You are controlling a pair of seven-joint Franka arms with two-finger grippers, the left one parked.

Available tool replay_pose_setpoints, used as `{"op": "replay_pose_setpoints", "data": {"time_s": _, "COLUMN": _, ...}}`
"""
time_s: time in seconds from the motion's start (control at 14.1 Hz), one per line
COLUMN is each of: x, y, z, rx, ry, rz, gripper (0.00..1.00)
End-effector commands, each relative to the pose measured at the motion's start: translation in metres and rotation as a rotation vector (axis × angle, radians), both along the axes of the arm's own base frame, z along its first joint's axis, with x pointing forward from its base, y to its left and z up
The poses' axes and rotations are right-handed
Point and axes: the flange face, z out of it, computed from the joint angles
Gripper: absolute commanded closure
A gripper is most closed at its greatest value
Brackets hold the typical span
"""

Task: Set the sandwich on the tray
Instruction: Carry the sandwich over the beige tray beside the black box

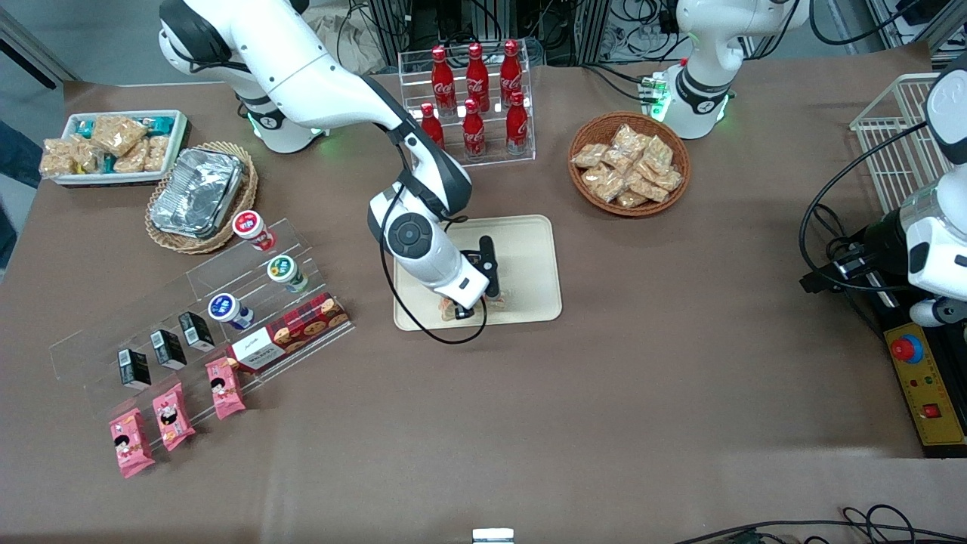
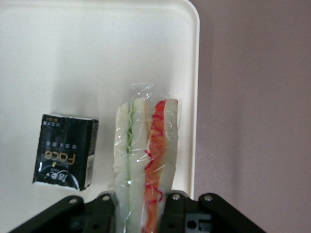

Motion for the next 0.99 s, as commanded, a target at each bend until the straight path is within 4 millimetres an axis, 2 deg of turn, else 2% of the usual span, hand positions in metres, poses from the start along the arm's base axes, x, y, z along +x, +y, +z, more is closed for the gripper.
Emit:
{"op": "replay_pose_setpoints", "data": {"time_s": 0.0, "x": 0.006, "y": 0.004, "z": -0.003, "rx": -0.003, "ry": -0.019, "rz": 0.016, "gripper": 1.0}}
{"op": "replay_pose_setpoints", "data": {"time_s": 0.21, "x": 0.007, "y": 0.003, "z": -0.004, "rx": -0.001, "ry": -0.017, "rz": 0.011, "gripper": 0.97}}
{"op": "replay_pose_setpoints", "data": {"time_s": 0.28, "x": 0.01, "y": 0.0, "z": -0.003, "rx": 0.0, "ry": -0.018, "rz": 0.002, "gripper": 0.82}}
{"op": "replay_pose_setpoints", "data": {"time_s": 0.36, "x": 0.012, "y": -0.003, "z": -0.003, "rx": 0.001, "ry": -0.015, "rz": -0.006, "gripper": 0.01}}
{"op": "replay_pose_setpoints", "data": {"time_s": 0.92, "x": 0.016, "y": -0.008, "z": 0.008, "rx": 0.005, "ry": -0.016, "rz": -0.023, "gripper": 0.01}}
